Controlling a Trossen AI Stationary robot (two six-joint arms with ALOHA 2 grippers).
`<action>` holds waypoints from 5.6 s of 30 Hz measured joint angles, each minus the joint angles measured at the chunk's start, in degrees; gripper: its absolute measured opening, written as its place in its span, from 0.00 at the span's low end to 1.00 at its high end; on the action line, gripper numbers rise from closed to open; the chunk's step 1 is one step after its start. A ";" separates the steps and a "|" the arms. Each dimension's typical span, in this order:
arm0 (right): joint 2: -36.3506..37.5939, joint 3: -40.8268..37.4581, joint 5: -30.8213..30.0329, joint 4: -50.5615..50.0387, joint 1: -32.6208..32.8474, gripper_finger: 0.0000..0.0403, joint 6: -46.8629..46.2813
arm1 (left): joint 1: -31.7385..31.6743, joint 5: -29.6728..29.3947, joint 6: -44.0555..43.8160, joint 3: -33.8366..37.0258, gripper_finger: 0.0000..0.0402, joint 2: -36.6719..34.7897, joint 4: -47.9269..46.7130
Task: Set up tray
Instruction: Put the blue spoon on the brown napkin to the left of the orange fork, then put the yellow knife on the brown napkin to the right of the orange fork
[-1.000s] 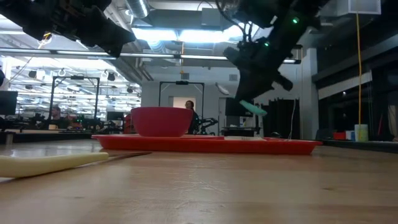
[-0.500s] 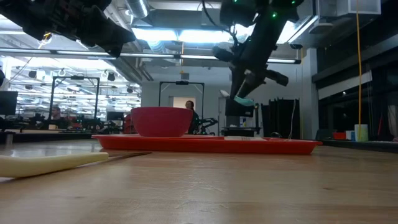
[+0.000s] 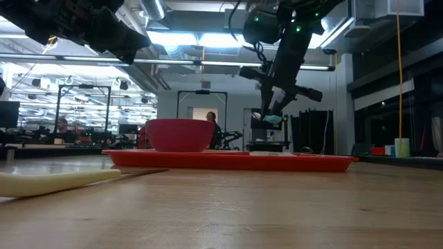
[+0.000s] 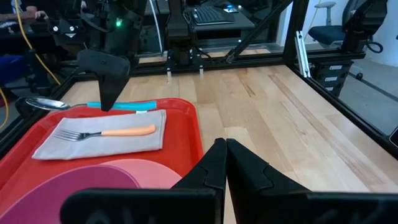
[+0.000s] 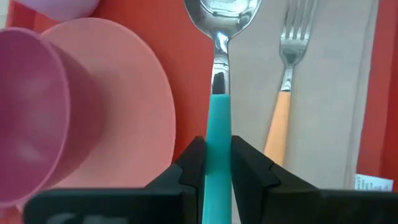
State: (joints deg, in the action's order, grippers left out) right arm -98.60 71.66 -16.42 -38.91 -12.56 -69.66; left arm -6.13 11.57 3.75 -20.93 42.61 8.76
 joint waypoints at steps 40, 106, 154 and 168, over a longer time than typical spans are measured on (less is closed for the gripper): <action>-16.29 13.16 8.54 -13.18 -6.58 0.14 -0.42 | 0.02 -0.02 0.00 0.00 0.01 0.00 0.44; -20.97 13.16 13.57 -9.76 -8.87 0.25 3.10 | 0.02 0.00 0.00 0.00 0.01 0.01 0.00; -10.34 23.16 -4.02 -13.26 5.19 0.04 55.24 | 2.58 3.75 -1.26 0.00 0.01 0.02 -3.25; 13.61 -18.47 -3.45 32.38 15.76 0.04 54.82 | 4.63 -0.46 -0.84 0.00 0.01 -0.55 -2.92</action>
State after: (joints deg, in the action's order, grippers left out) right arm -84.99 53.19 -19.87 -6.53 3.20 -14.84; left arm -1.50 11.11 2.90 -20.93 42.06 5.84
